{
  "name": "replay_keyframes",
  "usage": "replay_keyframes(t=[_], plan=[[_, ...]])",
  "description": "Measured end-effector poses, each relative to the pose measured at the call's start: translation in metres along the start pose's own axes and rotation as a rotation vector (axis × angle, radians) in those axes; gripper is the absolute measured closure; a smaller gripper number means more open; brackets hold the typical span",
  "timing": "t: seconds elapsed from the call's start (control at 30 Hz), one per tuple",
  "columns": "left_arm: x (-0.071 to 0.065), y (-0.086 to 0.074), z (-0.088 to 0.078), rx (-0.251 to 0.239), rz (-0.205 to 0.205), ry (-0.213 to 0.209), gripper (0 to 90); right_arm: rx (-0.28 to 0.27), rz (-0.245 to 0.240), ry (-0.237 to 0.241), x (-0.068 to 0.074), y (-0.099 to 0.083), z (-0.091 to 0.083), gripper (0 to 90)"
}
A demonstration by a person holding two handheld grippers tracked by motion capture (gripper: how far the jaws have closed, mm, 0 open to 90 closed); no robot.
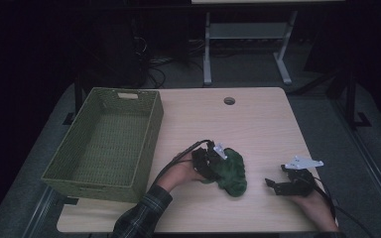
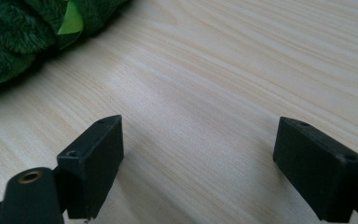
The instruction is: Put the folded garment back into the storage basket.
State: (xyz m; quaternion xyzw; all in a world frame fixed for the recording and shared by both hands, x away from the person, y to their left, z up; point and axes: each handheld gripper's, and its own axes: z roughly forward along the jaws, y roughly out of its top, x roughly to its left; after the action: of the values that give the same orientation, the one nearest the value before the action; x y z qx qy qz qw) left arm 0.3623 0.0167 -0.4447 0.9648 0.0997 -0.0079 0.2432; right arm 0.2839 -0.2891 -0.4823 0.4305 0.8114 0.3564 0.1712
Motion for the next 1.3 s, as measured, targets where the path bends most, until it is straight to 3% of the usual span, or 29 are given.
replay_keyframes(t=[0.27,0.47,1.3], plan=[[0.001,0.002,-0.005,0.001,-0.028,-0.005,64.9,0.001,0.003,0.001,0.000,0.000,0.000,15.5],[0.001,0.005,-0.018,-0.024,-0.056,-0.004,66.3,0.003,0.004,0.002,0.000,0.000,0.000,15.5],[0.000,0.008,-0.098,-0.084,-0.095,0.019,65.0,0.000,0.004,-0.001,0.000,0.000,0.000,14.3]])
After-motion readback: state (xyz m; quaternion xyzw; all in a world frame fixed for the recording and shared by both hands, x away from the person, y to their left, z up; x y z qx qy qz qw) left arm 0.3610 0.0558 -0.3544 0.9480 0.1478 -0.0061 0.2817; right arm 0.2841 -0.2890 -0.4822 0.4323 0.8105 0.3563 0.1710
